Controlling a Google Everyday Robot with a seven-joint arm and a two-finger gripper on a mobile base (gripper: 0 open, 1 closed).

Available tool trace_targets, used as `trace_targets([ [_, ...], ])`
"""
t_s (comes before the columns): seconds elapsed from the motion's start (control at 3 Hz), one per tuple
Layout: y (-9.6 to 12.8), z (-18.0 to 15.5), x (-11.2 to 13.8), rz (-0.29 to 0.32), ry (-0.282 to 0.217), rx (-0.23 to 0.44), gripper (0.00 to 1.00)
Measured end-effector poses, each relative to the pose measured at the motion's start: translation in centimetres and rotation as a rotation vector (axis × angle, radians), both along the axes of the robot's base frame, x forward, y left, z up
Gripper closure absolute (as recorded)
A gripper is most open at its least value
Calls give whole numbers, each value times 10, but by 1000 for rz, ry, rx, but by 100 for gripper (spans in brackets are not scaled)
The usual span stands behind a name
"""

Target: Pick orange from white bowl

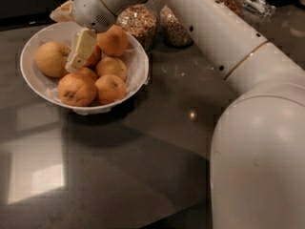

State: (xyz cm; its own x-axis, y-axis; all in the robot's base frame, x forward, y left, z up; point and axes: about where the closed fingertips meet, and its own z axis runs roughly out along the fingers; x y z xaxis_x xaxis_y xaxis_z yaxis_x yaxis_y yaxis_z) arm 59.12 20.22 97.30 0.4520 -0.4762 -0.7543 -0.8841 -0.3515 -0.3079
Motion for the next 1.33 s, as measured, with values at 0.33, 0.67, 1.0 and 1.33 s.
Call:
trace_targets([
  [0.33, 2, -1, -1, 4, 1, -1, 9],
  [0.67, 4, -2, -2, 7, 3, -1, 17],
  [1.0, 10, -5, -3, 18, 10, -5, 19],
  [1.33, 19, -12, -4, 35, 30, -10, 20],
])
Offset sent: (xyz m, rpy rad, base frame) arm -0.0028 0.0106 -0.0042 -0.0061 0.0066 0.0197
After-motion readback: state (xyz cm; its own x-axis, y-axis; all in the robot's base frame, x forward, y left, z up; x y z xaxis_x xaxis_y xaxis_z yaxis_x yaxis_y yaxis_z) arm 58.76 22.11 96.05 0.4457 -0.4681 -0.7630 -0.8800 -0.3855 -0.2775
